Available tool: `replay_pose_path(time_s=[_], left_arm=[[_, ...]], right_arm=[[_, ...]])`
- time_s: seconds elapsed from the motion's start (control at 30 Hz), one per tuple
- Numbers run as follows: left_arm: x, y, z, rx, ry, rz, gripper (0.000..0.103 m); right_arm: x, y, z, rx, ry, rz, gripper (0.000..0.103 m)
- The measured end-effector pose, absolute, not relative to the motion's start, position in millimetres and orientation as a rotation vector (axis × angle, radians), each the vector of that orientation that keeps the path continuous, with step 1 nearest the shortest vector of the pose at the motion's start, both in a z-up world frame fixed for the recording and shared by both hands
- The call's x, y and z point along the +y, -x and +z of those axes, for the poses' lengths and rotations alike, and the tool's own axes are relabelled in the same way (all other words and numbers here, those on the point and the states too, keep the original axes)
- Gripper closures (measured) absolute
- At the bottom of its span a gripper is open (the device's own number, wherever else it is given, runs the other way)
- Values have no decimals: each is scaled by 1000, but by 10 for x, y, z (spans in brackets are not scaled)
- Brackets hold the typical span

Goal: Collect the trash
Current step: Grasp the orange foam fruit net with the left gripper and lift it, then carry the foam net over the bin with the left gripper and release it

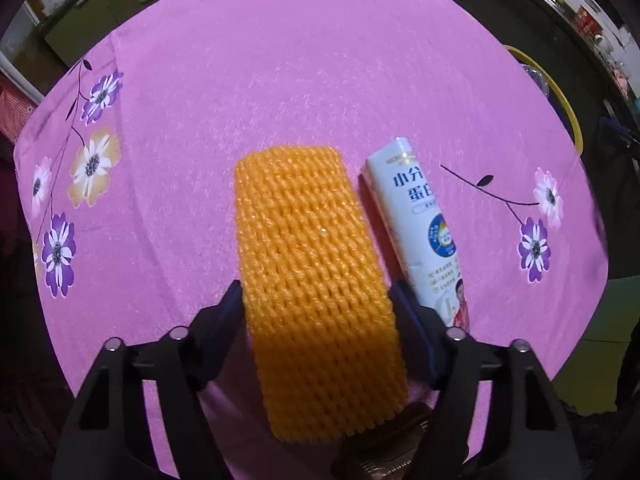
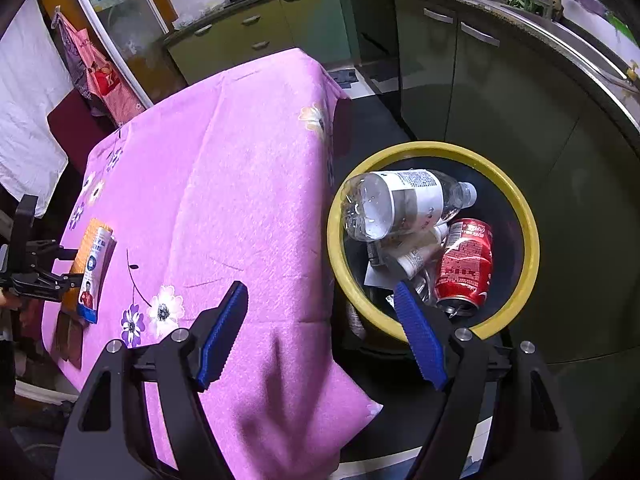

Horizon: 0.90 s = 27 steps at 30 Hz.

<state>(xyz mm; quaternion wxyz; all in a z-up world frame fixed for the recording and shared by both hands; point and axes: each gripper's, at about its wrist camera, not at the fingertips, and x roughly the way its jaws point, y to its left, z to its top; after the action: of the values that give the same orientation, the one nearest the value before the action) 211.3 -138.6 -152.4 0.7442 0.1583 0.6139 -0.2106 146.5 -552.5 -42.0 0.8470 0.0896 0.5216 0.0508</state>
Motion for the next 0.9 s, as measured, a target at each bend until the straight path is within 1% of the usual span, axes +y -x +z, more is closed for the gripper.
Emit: replay_pose_path(time_s=[0.03,0.07,0.17,0.2,0.27,0.33,0.37,0.67,0.77,0.9], left_arm=[[-1398,-2117,-1518,1344,-341,-459,41],[-1396,-2121,-1511,1342,-337,-457,49],[-1331,-2145,-1462,1340,-319,-463,61],[-1320,-2146,-1445,1335,-317,-466,63],[-1256,-2144,-1375,1322,-312,-472,75],[-1217,-2138,-1257,1284,-318,-468,83],[-1185,-2125,-1222,1270,-326,-466,86],[-1138,-1971,-564,1148,-338,-533,87],[-1408,-1925,-403,1128,-368,-602,87],[-1980,-1910,-224,1096,-436,-737,87]], right_arm=[[-5527,-1465,-425,1100,-188,106,28],[-5532,-1465,-427,1100,-188,105,28],[-5549,-1456,-419,1096,-192,104,28],[-5555,-1446,-411,1092,-192,100,28],[-5569,-1423,-390,1082,-197,98,28],[-5587,-1393,-371,1073,-205,96,28],[-5593,-1378,-366,1071,-207,94,28],[-5699,-1263,-348,1052,-231,65,28],[-5763,-1170,-285,1030,-238,41,28],[-5925,-941,-178,989,-258,-6,28]])
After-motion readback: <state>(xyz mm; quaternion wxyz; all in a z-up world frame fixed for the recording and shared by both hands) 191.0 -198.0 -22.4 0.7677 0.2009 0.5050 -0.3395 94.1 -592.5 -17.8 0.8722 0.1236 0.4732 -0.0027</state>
